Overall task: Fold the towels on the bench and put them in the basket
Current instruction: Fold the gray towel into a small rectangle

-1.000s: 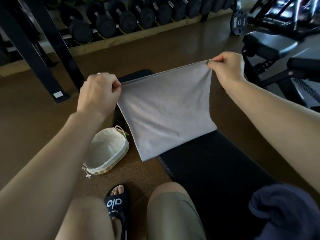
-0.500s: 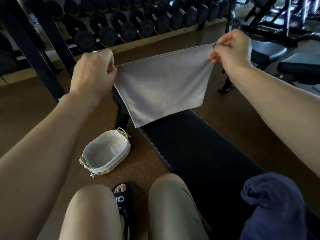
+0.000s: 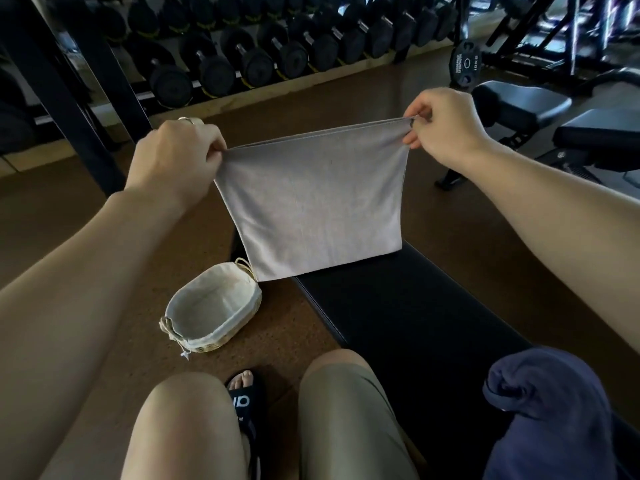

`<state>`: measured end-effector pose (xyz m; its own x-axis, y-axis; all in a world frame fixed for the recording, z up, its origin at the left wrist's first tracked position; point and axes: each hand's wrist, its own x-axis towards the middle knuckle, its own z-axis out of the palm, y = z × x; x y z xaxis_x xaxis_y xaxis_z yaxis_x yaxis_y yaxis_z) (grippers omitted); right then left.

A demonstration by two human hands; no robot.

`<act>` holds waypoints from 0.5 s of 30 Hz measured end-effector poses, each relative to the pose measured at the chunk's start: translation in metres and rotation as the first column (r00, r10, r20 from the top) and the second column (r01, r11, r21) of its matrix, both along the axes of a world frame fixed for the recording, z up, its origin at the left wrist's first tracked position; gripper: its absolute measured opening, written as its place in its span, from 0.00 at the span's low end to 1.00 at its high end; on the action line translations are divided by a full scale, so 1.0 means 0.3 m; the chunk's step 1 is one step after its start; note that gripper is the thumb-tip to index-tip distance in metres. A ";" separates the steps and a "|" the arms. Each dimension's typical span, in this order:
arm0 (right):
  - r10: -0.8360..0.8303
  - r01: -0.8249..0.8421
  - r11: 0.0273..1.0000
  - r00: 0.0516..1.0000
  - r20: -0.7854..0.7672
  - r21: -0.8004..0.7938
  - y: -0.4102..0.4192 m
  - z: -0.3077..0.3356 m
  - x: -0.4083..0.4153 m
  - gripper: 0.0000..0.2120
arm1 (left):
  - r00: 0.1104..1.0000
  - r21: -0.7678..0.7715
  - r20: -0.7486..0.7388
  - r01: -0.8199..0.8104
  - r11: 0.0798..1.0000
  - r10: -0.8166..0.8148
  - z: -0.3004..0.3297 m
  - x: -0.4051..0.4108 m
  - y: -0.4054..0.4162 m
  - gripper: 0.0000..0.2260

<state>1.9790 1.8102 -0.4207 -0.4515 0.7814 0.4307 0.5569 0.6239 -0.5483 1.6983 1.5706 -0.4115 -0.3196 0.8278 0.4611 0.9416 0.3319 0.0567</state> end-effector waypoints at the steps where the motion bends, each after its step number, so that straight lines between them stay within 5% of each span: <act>1: 0.001 -0.002 1.000 0.999 0.035 0.031 -0.004 0.000 0.003 0.11 | 1.000 -0.002 -0.011 0.011 1.000 -0.011 0.004 -0.006 -0.002 0.09; 7: -0.031 0.009 0.990 0.988 0.153 0.141 -0.015 -0.013 0.012 0.11 | 0.987 -0.068 -0.013 0.161 0.985 -0.162 0.022 -0.027 -0.012 0.05; 15: -0.012 0.008 0.997 0.998 0.061 0.073 -0.045 -0.002 0.005 0.08 | 0.971 -0.125 -0.026 0.232 0.965 -0.237 0.027 -0.030 -0.027 0.06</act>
